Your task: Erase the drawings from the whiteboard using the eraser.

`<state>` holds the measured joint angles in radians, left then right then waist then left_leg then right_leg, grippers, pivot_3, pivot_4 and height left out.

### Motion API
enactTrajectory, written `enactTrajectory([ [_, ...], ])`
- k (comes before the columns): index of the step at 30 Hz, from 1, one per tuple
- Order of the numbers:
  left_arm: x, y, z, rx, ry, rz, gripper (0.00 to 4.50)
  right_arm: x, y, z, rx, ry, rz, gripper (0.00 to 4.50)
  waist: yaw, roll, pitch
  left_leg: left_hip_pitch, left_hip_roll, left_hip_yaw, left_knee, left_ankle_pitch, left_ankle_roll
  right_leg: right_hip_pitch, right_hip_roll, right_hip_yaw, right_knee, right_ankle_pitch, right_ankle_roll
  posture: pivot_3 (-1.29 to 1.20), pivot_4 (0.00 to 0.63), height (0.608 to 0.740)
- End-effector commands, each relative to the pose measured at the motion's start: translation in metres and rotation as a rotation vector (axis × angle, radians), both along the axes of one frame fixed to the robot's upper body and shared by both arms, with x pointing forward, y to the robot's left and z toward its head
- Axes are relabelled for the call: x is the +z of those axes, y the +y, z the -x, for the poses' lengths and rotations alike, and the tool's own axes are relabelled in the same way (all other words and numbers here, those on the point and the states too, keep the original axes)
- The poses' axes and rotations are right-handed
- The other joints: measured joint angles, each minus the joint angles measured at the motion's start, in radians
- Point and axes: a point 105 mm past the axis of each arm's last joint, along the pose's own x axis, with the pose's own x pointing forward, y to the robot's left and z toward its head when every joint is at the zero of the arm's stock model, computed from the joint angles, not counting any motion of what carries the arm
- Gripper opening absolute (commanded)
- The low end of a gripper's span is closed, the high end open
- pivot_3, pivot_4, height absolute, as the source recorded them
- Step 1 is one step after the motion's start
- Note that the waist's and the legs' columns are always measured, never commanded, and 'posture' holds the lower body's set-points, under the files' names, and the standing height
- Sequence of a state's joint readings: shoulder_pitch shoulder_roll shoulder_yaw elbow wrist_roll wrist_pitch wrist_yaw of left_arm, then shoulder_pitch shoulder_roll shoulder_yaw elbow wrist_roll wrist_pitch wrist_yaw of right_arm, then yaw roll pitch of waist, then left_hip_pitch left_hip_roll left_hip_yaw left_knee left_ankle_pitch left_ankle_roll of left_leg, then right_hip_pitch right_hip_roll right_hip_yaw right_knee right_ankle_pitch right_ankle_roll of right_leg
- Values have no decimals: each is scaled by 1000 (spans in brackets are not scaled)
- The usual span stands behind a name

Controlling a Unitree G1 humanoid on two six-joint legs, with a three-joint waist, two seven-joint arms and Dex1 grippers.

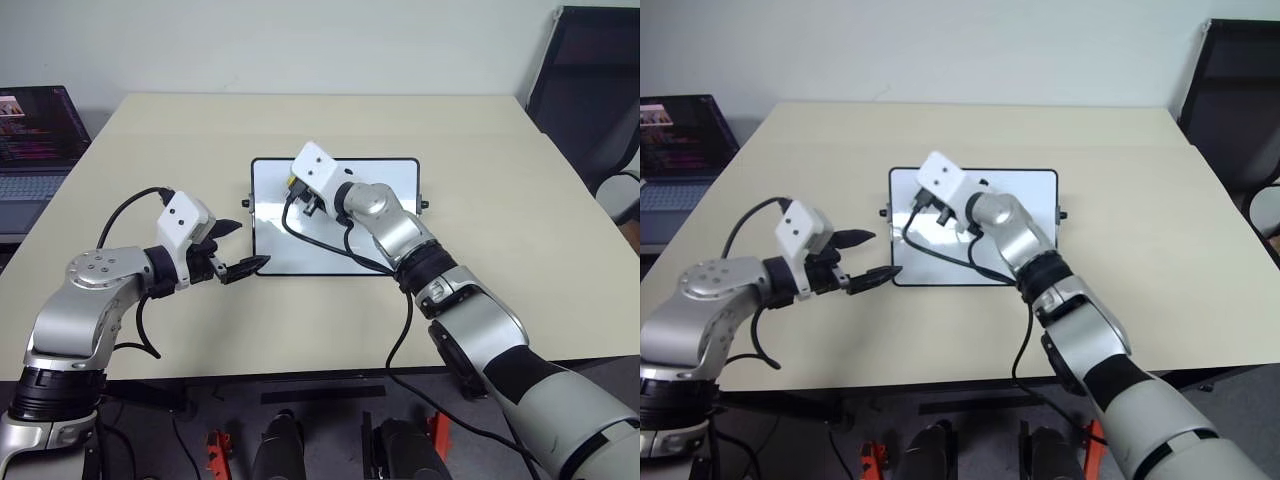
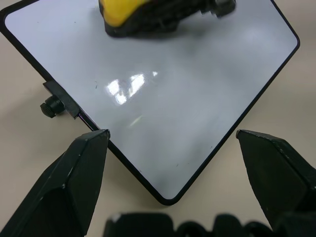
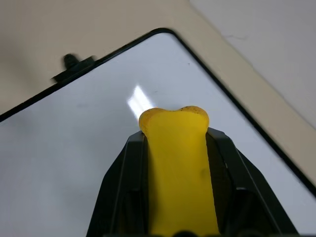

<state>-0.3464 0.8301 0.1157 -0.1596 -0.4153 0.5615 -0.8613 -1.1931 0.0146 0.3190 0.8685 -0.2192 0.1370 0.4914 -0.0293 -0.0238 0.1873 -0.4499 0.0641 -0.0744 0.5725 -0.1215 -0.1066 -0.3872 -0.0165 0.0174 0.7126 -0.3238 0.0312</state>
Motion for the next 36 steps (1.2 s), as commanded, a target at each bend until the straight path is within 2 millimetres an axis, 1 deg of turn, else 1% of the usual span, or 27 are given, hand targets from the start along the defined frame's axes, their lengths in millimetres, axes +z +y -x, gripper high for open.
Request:
enactTrajectory([
  [1,13,0,0,-4,-58,-7,4500,-32,-17,3,4,58,139,1195,2,0,0,0,0,0,0,0,0,0,0,0,0,0,0,0,150,740],
  [4,13,-2,-1,-10,-61,-5,4500,-23,-21,2,-20,18,100,1195,5,0,0,0,0,0,1,0,0,0,0,0,1,0,0,0,150,740],
  [5,14,-3,-1,-16,-67,-3,4500,-13,-24,3,-30,-2,49,1195,6,0,0,0,0,-1,1,0,0,0,0,0,1,0,0,0,150,740],
  [7,18,-10,-1,-45,-83,3,4500,6,-34,10,-35,-17,-75,1195,13,0,0,-1,0,-1,1,0,0,0,0,-1,0,0,0,0,150,740],
  [9,21,-15,0,-73,-96,6,4500,15,-45,21,-39,-19,-146,1195,22,0,0,-2,0,-1,0,0,0,0,0,-1,-1,0,0,0,150,740],
  [10,22,-19,0,-92,-103,1,4500,18,-55,27,-55,-12,-184,1195,24,0,0,-3,0,-1,0,0,0,0,0,-1,-2,0,0,0,150,740],
  [12,24,-32,0,-153,-118,-9,4500,20,-82,46,-115,-12,-266,1195,32,0,0,-3,0,-1,0,0,0,-1,0,-1,-4,0,0,0,150,740],
  [13,25,-37,0,-178,-124,-10,4500,19,-93,55,-141,-7,-285,1195,32,0,0,-4,0,-1,-1,0,0,0,0,-2,-5,0,1,0,150,740],
  [17,28,-72,4,-356,-138,-4,4500,3,-135,91,-316,73,-348,1195,27,0,0,-4,0,0,-1,-1,-1,0,0,-1,-7,0,1,0,150,740],
  [20,28,-94,8,-478,-133,9,4500,-8,-154,108,-424,134,-366,1195,21,0,0,-4,0,0,0,-1,-1,0,0,0,-6,-1,1,0,150,740],
  [22,24,-109,14,-585,-118,5,4500,-17,-169,115,-523,181,-376,1195,15,0,0,-3,0,0,1,-1,-1,0,0,0,-4,-1,1,0,150,740],
  [24,20,-121,20,-681,-101,-1,4500,-27,-184,117,-622,219,-384,1195,9,0,0,-2,0,0,1,-1,-1,0,0,0,-2,-1,1,0,150,740],
  [26,14,-131,22,-766,-87,-32,4500,-37,-202,113,-728,232,-386,1195,5,0,0,-2,-1,0,2,-1,-1,0,0,0,-1,-1,1,0,150,740],
  [27,12,-133,22,-795,-83,-45,4500,-42,-207,112,-756,245,-377,1195,4,0,0,-2,-1,0,2,-1,-1,0,0,0,-1,-1,1,0,150,740],
  [33,10,-151,15,-881,-98,-56,4500,-64,-222,103,-863,299,-403,1195,-1,0,0,-1,-1,0,2,-1,-1,1,1,0,0,-1,1,0,150,740],
  [36,10,-159,13,-902,-107,-54,4500,-69,-226,99,-894,307,-421,1195,-3,0,0,0,-1,0,3,0,0,1,1,0,1,-1,1,0,150,740],
])
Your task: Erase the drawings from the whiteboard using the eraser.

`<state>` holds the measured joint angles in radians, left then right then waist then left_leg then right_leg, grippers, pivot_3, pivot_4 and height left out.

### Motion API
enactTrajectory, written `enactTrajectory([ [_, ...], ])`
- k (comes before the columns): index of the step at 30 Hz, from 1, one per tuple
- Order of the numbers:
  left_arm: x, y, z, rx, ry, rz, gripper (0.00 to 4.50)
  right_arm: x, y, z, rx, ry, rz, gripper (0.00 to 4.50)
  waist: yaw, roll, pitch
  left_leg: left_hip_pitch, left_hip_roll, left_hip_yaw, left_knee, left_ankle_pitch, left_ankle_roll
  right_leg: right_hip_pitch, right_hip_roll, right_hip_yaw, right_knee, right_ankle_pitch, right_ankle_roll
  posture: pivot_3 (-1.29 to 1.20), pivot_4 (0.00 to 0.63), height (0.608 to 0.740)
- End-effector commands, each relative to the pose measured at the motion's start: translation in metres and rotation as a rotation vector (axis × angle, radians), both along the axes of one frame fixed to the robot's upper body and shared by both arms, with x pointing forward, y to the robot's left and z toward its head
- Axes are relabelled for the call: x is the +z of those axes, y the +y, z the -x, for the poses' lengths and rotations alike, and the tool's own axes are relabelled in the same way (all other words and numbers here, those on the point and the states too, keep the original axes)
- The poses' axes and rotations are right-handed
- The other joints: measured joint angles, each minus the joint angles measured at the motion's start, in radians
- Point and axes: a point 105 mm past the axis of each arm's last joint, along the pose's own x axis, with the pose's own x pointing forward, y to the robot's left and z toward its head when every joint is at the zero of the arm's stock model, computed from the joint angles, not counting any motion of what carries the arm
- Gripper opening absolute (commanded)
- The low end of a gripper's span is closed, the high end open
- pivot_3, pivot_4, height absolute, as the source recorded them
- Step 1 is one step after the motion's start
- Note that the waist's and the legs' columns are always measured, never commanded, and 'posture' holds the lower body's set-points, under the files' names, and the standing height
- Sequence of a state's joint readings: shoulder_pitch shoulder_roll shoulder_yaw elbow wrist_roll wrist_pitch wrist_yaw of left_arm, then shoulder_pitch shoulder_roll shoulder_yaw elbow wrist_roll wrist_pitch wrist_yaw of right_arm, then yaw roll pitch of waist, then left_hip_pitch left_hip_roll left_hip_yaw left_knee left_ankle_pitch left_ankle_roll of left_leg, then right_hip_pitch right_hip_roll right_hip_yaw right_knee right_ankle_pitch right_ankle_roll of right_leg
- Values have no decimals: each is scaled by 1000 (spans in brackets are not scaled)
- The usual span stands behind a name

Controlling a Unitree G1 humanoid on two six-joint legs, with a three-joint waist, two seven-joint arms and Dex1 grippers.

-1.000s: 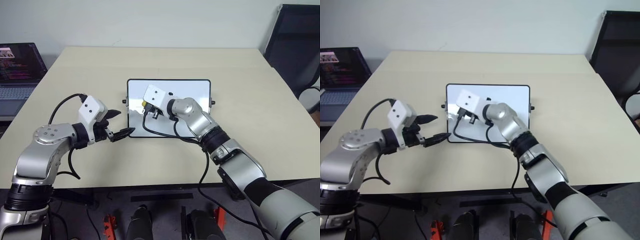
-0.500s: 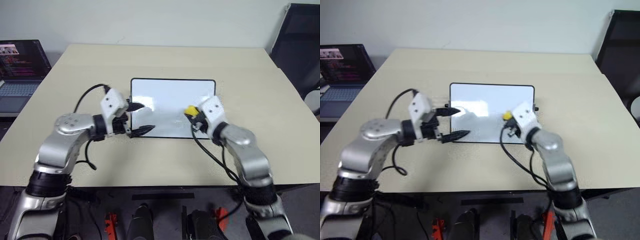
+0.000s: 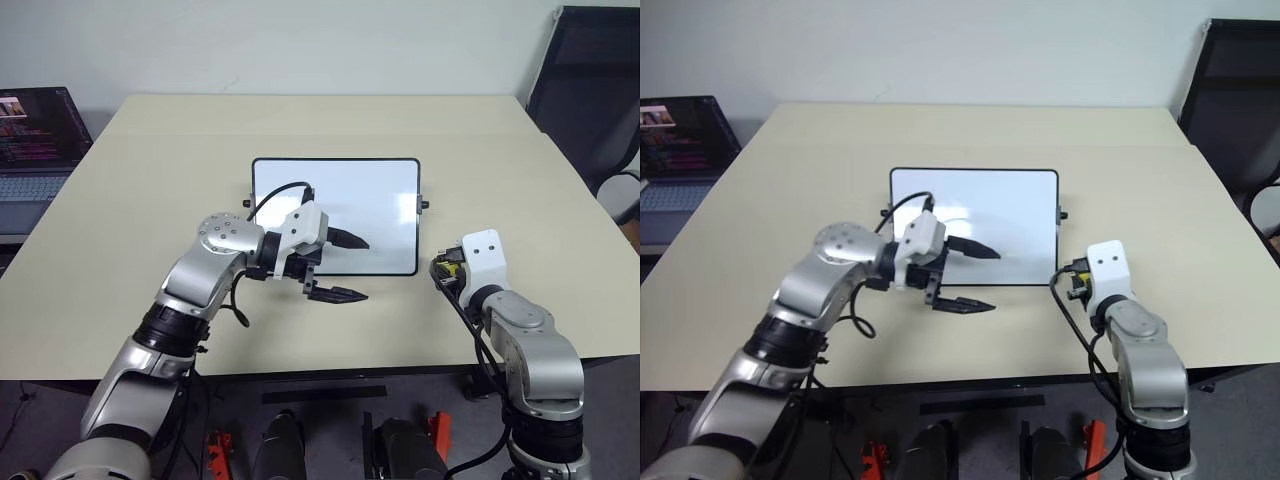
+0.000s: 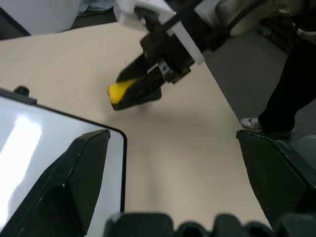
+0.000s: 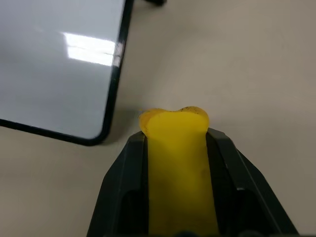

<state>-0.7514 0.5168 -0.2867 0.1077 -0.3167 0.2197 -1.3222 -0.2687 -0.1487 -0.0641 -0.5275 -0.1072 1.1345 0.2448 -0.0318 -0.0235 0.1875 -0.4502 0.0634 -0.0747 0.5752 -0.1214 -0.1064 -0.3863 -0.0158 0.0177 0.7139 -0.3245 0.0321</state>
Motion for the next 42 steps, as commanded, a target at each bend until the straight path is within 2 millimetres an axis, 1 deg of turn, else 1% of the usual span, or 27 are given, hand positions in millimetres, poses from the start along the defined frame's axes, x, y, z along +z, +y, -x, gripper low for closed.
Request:
enactTrajectory([
  [1,5,-10,1,-46,-43,1,4500,5,-9,-5,-49,-43,-15,1195,0,0,0,1,0,0,0,0,1,0,0,0,0,0,0,0,150,740],
  [3,4,-14,2,-59,-47,1,4500,1,-15,-7,-73,-39,-8,1195,-1,0,0,1,0,0,0,1,2,1,0,0,1,0,0,0,150,740],
  [7,0,-17,6,-78,-47,-5,4500,-2,-22,-11,-86,-39,-13,1195,-1,0,0,1,0,0,0,3,4,1,0,0,1,1,1,0,150,740],
  [9,-3,-15,6,-74,-51,-16,4500,-2,-24,-13,-90,-43,-16,1919,-1,0,0,2,0,0,0,4,5,1,1,0,1,1,1,0,150,740],
  [13,-5,-9,4,-36,-36,-2,4500,2,-26,-16,-86,-65,-20,3192,-1,0,0,2,0,0,0,4,6,1,1,1,1,1,2,0,150,740],
  [16,-3,-2,2,15,-21,22,4500,5,-25,-18,-83,-83,-25,4313,-1,0,0,2,0,0,0,4,7,1,1,1,1,1,2,0,150,740],
  [17,-3,1,1,40,-18,33,4500,8,-25,-19,-79,-96,-28,4457,-1,0,0,2,0,0,0,5,7,1,1,1,1,1,2,0,150,740],
  [19,-1,10,-2,113,-12,61,4500,18,-19,-20,-41,-153,-37,4457,-2,0,0,2,0,0,0,5,7,1,1,1,1,1,2,0,150,740],
  [21,3,25,-7,243,-10,115,4500,33,-7,-16,33,-234,-41,4457,-5,1,0,2,0,0,0,5,7,1,1,1,1,1,2,0,150,740],
  [24,7,45,-8,418,8,217,4500,39,10,-1,158,-272,-102,4457,-4,1,0,2,1,0,-1,4,7,1,1,1,1,1,2,0,150,740],
  [26,12,66,-4,592,60,354,4500,39,17,10,194,-312,-103,4457,-4,1,0,2,1,-1,-1,4,7,1,1,1,1,1,2,0,150,740],
  [28,13,90,-1,811,100,505,4500,38,14,14,171,-385,-95,4457,-3,1,0,2,1,0,-1,4,7,2,0,1,0,1,2,0,150,740],
  [29,13,95,1,874,104,541,4500,38,11,15,168,-414,-102,4457,-2,1,0,2,1,-1,-1,4,7,2,0,1,0,1,2,0,150,740],
  [30,10,107,2,995,61,576,4500,33,9,16,166,-439,-75,4457,-1,1,0,3,1,-1,0,4,7,2,0,1,0,0,4,0,150,740],
  [31,8,119,4,1105,14,597,4500,29,7,16,175,-453,-57,4457,-1,1,0,4,1,-1,0,4,6,3,0,1,0,0,5,0,150,740],
  [32,7,126,5,1179,-17,609,4500,26,5,16,181,-462,-42,4457,0,0,0,6,1,0,0,5,6,6,0,2,-1,1,6,0,150,740],
  [33,3,138,6,1274,-35,626,4500,24,1,16,175,-467,-67,4457,1,0,0,11,0,0,0,5,6,11,-1,2,-2,1,6,0,150,740],
  [34,-1,149,7,1359,-69,616,4500,22,-4,16,165,-473,-104,4457,2,-1,0,18,0,0,0,4,6,18,-1,2,-4,-1,2,0,150,740],
  [36,-6,169,13,1487,-136,593,4500,19,-13,14,170,-479,-156,4457,2,0,0,19,0,0,0,4,6,18,-2,2,-4,0,-1,0,150,740],
  [38,-8,173,15,1537,-171,584,4500,17,-23,11,176,-479,-161,4457,2,0,0,19,0,1,0,4,6,18,-2,2,-4,1,-1,0,150,740],
  [40,-15,184,24,1622,-187,573,4500,12,-37,5,159,-462,-162,4457,3,-1,0,18,0,2,1,5,7,18,-3,2,-5,1,-1,0,150,740],
  [41,-18,184,27,1648,-193,564,4500,10,-47,1,148,-454,-155,4457,3,-1,0,18,0,3,1,5,7,17,-3,3,-5,1,0,0,150,740],
  [42,-22,188,32,1672,-196,554,4500,8,-51,-1,144,-449,-141,4457,3,-1,0,18,0,4,1,5,7,18,-3,4,-6,2,0,0,150,740],
])
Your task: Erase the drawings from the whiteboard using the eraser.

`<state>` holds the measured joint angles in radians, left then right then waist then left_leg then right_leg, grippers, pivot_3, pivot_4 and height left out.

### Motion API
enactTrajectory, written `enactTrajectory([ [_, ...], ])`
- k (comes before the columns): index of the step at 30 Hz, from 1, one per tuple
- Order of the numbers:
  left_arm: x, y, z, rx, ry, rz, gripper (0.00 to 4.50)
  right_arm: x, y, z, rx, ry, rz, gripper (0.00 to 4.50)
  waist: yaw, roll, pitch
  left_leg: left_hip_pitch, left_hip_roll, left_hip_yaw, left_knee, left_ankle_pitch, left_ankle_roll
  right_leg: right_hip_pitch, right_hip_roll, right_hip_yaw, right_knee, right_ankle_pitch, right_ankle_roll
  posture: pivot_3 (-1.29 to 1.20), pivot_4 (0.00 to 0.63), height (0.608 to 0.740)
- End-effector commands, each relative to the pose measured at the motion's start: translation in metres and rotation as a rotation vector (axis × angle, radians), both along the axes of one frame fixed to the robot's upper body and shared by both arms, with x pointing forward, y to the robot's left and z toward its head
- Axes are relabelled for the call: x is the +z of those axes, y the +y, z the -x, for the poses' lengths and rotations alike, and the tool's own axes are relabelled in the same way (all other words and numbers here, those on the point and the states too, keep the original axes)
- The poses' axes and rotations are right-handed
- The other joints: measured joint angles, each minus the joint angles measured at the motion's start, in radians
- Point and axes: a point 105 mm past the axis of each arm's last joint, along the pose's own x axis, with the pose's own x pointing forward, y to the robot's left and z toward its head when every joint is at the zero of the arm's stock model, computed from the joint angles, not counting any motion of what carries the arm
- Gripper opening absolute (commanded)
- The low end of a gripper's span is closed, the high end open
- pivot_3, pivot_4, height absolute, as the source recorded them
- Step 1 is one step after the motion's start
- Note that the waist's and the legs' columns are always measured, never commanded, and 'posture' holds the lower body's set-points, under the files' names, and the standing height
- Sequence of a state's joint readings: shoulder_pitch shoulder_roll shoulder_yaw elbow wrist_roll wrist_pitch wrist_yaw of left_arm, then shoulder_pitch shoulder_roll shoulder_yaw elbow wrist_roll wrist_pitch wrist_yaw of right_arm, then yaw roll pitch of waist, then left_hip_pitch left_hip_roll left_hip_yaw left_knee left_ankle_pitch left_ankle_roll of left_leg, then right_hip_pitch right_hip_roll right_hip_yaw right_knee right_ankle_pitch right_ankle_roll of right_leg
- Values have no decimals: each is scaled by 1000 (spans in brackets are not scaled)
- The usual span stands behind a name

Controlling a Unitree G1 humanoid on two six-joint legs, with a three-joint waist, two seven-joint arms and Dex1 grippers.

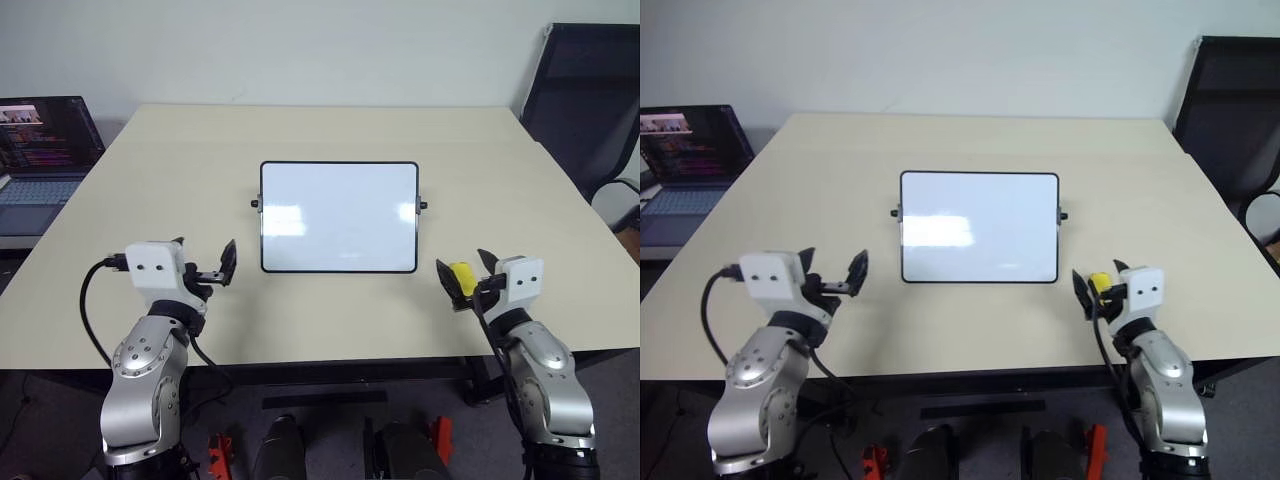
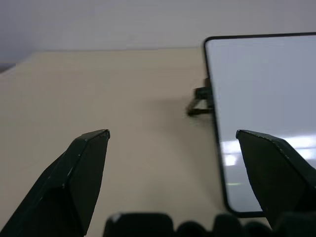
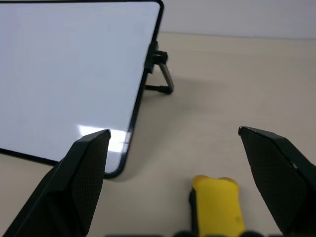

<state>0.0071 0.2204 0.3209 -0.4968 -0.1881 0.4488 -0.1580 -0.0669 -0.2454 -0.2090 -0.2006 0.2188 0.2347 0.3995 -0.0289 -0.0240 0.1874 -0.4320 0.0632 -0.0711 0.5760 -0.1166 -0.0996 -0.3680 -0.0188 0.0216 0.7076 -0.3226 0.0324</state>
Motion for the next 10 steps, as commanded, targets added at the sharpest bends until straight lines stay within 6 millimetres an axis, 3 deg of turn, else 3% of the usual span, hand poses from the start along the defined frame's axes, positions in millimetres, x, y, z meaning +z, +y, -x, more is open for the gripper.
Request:
enactTrajectory([
  [1,12,1,13,74,-65,-43,4500,10,-25,-8,-29,-46,23,4457,0,0,0,0,0,1,0,0,0,0,0,1,-1,0,0,0,150,740],
  [5,-5,3,23,92,-15,-29,4500,18,-26,-9,-8,-63,53,4457,0,0,0,-2,1,2,-3,0,1,-1,1,1,-4,-1,1,0,150,740],
  [10,-10,5,23,124,-8,-12,4500,23,-33,-12,-7,-42,81,4457,0,0,0,-3,1,4,-5,-1,0,-2,1,2,-7,1,7,0,150,740],
])
